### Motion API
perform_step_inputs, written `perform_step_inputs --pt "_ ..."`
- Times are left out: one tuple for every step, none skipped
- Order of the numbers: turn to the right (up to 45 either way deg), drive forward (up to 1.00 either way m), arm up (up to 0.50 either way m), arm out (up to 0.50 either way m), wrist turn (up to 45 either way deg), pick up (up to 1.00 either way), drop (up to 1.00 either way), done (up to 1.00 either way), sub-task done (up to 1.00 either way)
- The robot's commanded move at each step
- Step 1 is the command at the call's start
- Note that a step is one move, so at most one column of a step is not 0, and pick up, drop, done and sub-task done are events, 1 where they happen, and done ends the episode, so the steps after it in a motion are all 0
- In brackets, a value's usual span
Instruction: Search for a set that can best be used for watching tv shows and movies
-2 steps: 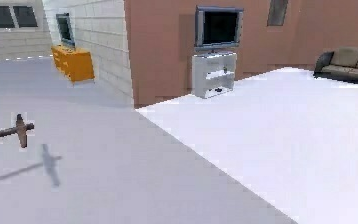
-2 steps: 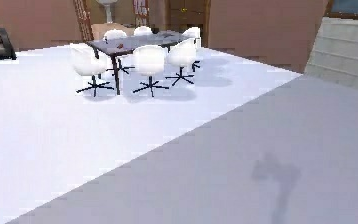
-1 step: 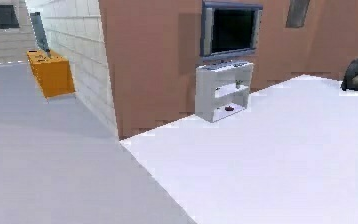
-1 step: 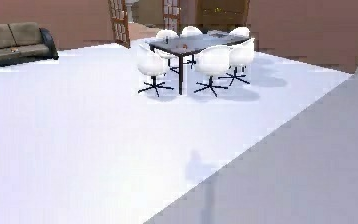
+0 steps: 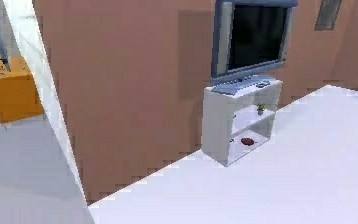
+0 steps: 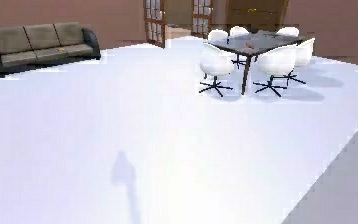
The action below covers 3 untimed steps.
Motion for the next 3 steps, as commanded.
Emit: perform_step_inputs --pt "3.0 0.0 0.0 0.0 0.0 0.0 0.0 0.0 0.0" --pt "0.0 0.85 0.0 0.0 0.0 0.0 0.0 0.0 0.0" --pt "24.0 0.0 0.0 0.0 0.0 0.0 0.0 0.0 0.0"
